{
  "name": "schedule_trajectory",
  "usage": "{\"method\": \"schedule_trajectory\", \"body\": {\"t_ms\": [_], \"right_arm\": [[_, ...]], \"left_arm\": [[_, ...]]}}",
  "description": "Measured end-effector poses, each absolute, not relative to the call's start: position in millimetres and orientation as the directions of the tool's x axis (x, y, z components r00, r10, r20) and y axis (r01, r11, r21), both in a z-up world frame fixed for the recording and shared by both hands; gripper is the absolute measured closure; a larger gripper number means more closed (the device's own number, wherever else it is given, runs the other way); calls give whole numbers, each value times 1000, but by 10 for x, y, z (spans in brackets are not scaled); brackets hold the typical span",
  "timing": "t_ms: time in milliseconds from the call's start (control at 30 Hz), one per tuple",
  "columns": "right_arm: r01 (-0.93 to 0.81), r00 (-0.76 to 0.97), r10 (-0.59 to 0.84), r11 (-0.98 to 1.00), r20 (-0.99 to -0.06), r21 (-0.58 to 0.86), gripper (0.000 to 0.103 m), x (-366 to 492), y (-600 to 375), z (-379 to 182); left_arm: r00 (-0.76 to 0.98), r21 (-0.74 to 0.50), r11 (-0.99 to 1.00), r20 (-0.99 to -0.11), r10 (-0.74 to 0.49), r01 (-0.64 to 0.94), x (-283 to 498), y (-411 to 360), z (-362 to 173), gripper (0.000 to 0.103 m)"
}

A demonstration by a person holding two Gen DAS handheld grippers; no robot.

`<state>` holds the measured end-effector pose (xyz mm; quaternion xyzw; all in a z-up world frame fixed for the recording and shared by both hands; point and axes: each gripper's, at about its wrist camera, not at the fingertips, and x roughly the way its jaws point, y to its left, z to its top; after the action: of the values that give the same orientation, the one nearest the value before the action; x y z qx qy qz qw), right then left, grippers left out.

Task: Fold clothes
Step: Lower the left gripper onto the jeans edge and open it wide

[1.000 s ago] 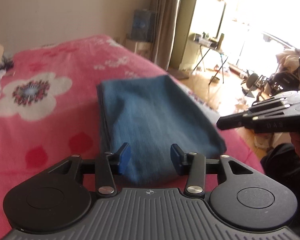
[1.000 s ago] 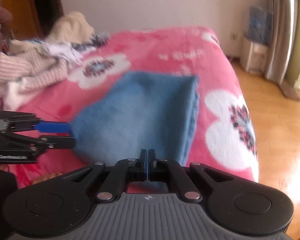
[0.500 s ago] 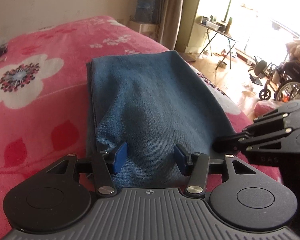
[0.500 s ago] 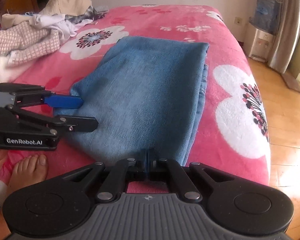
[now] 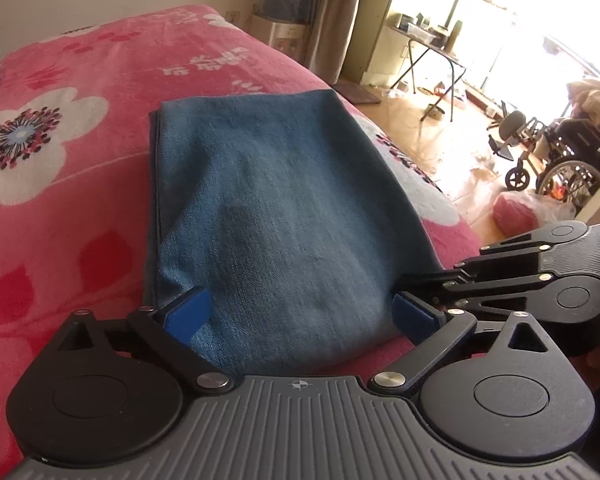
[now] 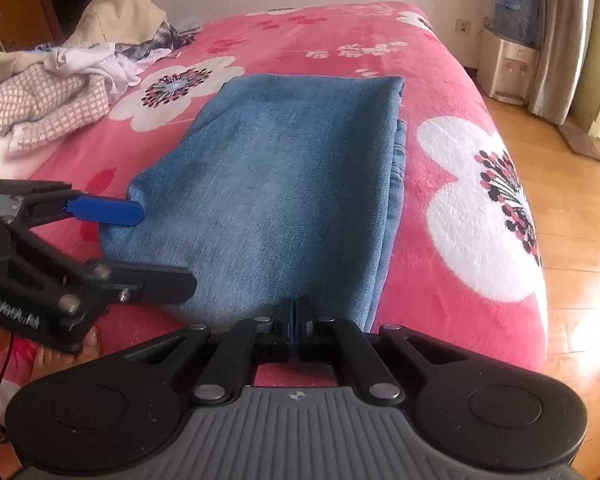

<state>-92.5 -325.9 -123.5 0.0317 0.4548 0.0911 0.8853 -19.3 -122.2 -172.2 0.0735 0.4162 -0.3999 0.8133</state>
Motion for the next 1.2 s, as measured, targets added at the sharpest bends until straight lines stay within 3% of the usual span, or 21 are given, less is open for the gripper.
{"method": "schedule_trajectory", "body": {"t_ms": [167, 733, 900, 1200], "right_arm": [[-134, 568, 187, 982, -801, 134, 103, -922, -3247, -1232], [-126, 570, 181, 983, -801, 133, 103, -936, -3238, -1236], [-122, 570, 177, 984, -803, 130, 103, -932, -3236, -1211], [-103, 694, 162, 987, -702, 126, 103, -758, -3259, -743]], "left_arm": [[329, -259, 687, -729, -600, 679, -144, -1163, -1682, 1], [469, -57, 738, -739, -484, 672, -236, -1233, -1508, 1], [495, -62, 780, -740, -454, 623, -153, -1205, -1451, 3], [450, -56, 808, -807, -383, 587, 14, -1256, -1544, 8]]}}
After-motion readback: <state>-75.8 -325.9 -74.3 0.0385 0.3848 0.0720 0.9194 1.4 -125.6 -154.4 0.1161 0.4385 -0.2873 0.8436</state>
